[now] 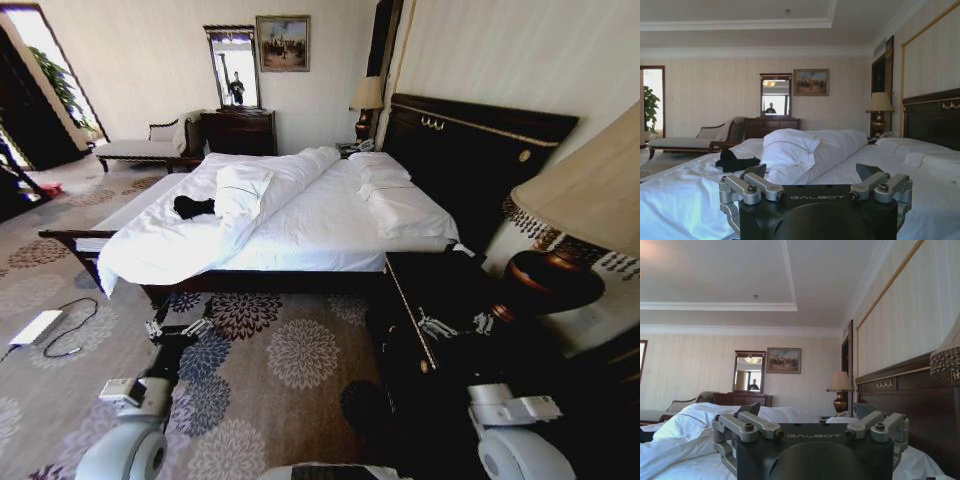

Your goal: Fold the clothes on the bed.

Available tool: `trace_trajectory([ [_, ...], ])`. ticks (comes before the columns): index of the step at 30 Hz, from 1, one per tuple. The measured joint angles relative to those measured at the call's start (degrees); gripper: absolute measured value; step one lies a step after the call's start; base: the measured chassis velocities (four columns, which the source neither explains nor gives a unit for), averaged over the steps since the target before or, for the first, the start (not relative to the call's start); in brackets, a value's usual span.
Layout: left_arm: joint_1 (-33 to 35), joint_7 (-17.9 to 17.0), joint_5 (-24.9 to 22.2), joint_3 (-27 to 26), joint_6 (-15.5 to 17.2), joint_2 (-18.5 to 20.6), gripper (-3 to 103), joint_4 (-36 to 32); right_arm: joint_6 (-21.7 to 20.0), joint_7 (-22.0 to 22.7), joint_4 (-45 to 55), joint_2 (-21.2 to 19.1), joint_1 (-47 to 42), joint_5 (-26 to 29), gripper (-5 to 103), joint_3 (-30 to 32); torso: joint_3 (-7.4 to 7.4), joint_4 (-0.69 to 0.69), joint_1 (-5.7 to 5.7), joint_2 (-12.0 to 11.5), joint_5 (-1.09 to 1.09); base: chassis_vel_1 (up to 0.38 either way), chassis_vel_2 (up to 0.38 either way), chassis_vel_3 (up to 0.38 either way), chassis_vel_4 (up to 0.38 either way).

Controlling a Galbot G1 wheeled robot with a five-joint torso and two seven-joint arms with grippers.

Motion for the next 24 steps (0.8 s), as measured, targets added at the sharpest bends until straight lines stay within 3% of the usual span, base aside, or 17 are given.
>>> trace_trajectory([
  [24, -1.22, 0.16, 0.19, 0.43, -0.08, 0.14, 100, 1.32, 0.11, -0.05, -1.29, 0.58, 0.80, -0.35, 100, -0.38, 0.00, 0.00, 0.01, -0.01, 0.00, -0.094, 0.097, 0.095, -0.098],
])
